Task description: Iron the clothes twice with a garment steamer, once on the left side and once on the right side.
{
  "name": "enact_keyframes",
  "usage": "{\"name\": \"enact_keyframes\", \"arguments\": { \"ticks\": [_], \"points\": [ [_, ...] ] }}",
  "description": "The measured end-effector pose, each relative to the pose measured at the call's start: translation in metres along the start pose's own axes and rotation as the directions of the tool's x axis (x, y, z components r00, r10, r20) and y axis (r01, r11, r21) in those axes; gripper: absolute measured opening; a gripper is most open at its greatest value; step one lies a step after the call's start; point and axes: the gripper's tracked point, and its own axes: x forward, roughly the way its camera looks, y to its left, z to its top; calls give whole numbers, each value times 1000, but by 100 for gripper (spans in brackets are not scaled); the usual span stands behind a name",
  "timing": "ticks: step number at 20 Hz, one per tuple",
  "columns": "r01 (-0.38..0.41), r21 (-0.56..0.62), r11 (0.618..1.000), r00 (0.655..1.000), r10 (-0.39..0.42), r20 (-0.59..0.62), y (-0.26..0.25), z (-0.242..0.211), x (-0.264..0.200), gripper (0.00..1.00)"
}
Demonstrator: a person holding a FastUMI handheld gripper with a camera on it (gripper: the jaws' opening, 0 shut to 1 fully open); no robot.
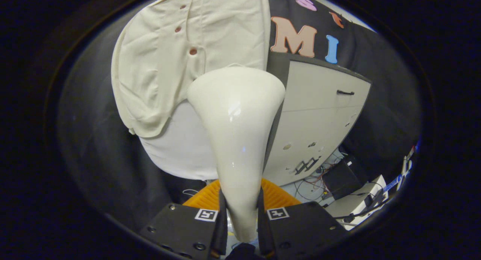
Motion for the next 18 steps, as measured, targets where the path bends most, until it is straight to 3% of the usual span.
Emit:
{"name": "enact_keyframes", "arguments": {
  "ticks": [9,18],
  "points": [
    [-43,-70,997,977,56,207,16,102,-84,33],
    [-109,-78,991,917,131,376,-5,172,-159,32]
  ]
}}
